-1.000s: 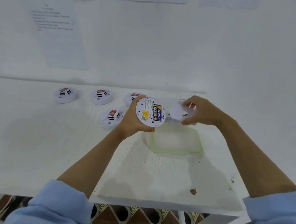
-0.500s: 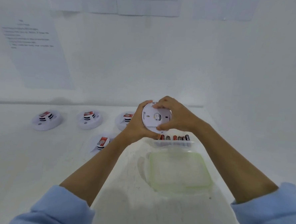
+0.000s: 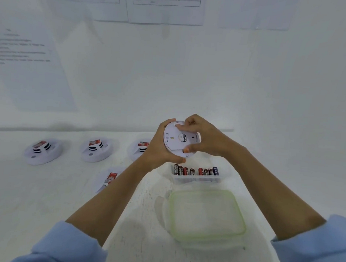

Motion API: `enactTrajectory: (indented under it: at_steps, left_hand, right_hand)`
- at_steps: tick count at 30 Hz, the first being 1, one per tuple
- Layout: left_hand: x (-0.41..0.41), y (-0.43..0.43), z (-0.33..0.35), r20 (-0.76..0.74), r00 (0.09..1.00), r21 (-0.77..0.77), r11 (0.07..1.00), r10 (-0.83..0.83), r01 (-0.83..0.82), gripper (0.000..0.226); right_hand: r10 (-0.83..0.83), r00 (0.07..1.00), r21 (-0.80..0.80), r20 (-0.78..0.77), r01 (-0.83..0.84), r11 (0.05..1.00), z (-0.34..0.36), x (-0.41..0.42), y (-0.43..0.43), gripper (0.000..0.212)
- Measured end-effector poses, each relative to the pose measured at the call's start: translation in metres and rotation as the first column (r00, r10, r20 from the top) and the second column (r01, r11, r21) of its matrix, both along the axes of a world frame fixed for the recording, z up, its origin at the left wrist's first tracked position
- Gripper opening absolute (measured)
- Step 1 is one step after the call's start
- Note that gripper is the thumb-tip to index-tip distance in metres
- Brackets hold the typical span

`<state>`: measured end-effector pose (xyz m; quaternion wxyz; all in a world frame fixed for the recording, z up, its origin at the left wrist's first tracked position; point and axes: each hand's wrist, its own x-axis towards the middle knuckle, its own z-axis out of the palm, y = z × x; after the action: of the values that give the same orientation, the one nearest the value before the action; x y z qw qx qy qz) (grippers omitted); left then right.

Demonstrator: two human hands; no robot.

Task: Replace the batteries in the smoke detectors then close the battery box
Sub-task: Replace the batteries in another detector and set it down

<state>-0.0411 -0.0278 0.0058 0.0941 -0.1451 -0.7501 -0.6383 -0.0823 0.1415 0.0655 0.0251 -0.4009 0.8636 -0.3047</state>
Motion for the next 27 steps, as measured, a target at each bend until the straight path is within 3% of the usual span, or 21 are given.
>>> enactTrajectory:
  at_steps: [4,16,21,25,27]
  left_hand:
    - [0.001,0.003,-0.003,-0.013,0.999,0.007,0.999,0.039,-0.039,0.108]
    - [0.005,0.006,-0.003,-0.046,0.99,0.019,0.991,0.136,-0.136,0.103]
    - [0.009,0.005,0.003,-0.103,0.979,-0.1,0.977,0.177,-0.187,0.103]
    - [0.014,0.009,0.017,-0.19,0.946,-0.3,0.902,0.263,-0.311,0.107]
    - [0.016,0.011,0.018,-0.225,0.934,-0.328,0.881,0.277,-0.34,0.102]
  right_hand:
    - [0.022,1.0,-0.033,0.012,-0.022,0.999,-0.004,-0.001,0.001,0.058]
    - [-0.026,0.993,-0.229,0.111,0.051,0.972,-0.021,0.0,-0.008,0.06]
    - [-0.078,0.996,-0.221,0.046,0.086,0.972,-0.02,0.011,-0.007,0.057]
    - [-0.08,0.971,-0.214,0.225,0.129,0.968,-0.02,0.023,-0.012,0.066]
    - [-0.07,0.969,-0.236,0.235,0.127,0.964,-0.02,0.027,-0.015,0.069]
